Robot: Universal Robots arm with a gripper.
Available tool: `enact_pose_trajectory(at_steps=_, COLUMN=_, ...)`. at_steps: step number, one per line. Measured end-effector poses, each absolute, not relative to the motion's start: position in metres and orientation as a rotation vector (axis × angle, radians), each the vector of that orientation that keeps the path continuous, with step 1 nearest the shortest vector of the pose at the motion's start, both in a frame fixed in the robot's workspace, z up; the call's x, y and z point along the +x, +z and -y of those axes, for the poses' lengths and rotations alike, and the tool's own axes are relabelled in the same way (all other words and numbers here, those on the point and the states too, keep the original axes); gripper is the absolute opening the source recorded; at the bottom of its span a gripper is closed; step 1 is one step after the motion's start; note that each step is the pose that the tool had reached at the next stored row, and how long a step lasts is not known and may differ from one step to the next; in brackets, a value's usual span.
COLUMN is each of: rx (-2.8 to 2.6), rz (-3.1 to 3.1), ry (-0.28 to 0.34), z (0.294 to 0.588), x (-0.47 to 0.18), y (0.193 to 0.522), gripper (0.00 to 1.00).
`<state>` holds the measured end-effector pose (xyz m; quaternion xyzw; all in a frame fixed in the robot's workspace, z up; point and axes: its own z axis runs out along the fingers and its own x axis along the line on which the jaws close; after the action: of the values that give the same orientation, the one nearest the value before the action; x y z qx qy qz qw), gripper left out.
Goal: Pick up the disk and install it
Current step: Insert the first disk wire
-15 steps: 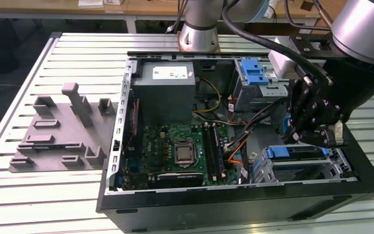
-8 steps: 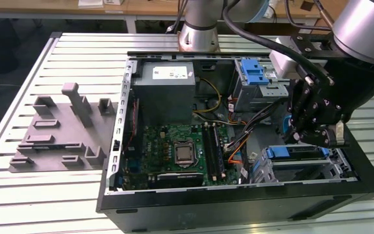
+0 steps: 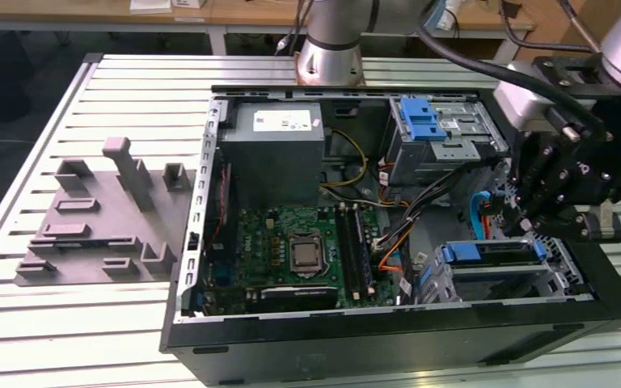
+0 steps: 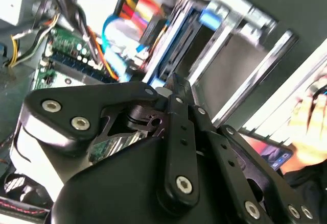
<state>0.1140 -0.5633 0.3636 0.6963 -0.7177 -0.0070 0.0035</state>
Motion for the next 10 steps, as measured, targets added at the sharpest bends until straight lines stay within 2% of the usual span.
enact_pose_trajectory(at_steps=9, rx=2.19, rz=2.257, ry=-0.006, z=0.56, x=0.128, y=0.366, gripper=0.11)
enact_pose_trajectory(at_steps=10, rx=2.211, rz=2.279, ry=0.041, z=0.553, x=0.128, y=0.367, gripper=0.11)
